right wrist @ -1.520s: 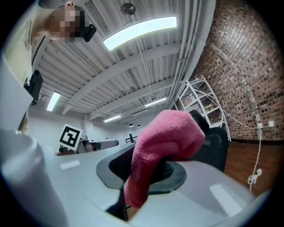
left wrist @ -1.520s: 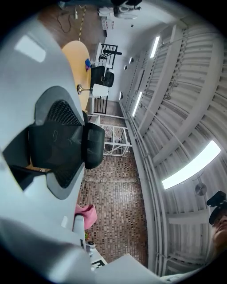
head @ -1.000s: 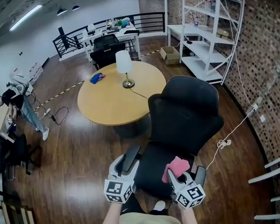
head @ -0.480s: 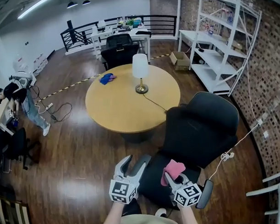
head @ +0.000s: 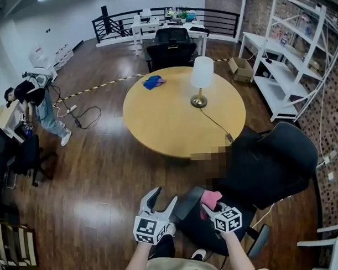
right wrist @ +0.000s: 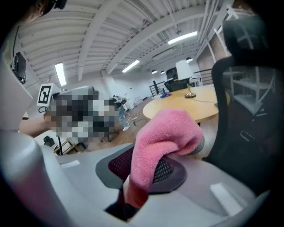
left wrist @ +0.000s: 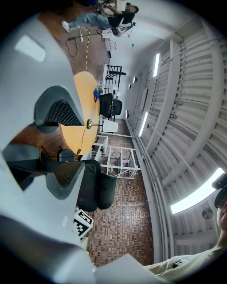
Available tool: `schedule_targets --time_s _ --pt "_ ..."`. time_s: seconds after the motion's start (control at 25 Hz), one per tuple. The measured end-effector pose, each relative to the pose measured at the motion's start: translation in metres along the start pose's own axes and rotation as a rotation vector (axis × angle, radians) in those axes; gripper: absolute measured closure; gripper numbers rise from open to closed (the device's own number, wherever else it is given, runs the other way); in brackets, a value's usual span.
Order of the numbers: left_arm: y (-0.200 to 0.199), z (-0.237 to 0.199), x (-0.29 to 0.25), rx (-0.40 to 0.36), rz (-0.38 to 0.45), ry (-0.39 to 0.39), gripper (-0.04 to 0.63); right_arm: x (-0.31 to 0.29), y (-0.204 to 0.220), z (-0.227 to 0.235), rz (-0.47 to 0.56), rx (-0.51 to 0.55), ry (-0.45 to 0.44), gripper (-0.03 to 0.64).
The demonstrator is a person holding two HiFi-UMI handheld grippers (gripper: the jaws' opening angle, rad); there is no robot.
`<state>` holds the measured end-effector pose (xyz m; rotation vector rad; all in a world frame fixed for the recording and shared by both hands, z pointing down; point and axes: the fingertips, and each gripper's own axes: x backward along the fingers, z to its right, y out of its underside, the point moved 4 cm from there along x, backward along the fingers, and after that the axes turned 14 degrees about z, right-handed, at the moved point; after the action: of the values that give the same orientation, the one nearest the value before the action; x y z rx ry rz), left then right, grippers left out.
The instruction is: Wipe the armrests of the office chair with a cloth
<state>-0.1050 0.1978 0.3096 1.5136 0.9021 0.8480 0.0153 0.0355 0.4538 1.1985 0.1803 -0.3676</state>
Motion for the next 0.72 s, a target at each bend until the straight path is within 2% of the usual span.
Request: schedule_targets --time_s 0.16,0.32,0.4,0.52,0.56,0.72 --pt "0.013 -0.033 0.004 0.023 -0.036 -0.036 0.350 -0.056 0.034 0.034 -0.222 0.053 -0.033 0.533" --pt "0.028 -0.052 0.006 0.041 -0.071 -0.059 0.350 -0.097 0.064 0.075 -0.397 0.038 0.009 0.532" --pt "0.036 -0.061 0.008 0.051 -0.087 -0.073 0.348 -0.114 0.074 0.090 -0.468 0.092 0.013 0.535" --pt "0.045 -0.076 0.010 0.065 -0.102 -0.095 0.348 -0.139 0.084 0.104 -0.566 0.221 -0.089 0.540" --pt "0.047 -0.079 0.011 0.068 -0.105 -0.102 0.348 -0.146 0.087 0.111 -0.594 0.262 -0.096 0.543" --pt "0.058 -0.085 0.016 0.078 -0.125 -0.122 0.348 -0.160 0.104 0.136 -0.754 0.360 -0.046 0.545"
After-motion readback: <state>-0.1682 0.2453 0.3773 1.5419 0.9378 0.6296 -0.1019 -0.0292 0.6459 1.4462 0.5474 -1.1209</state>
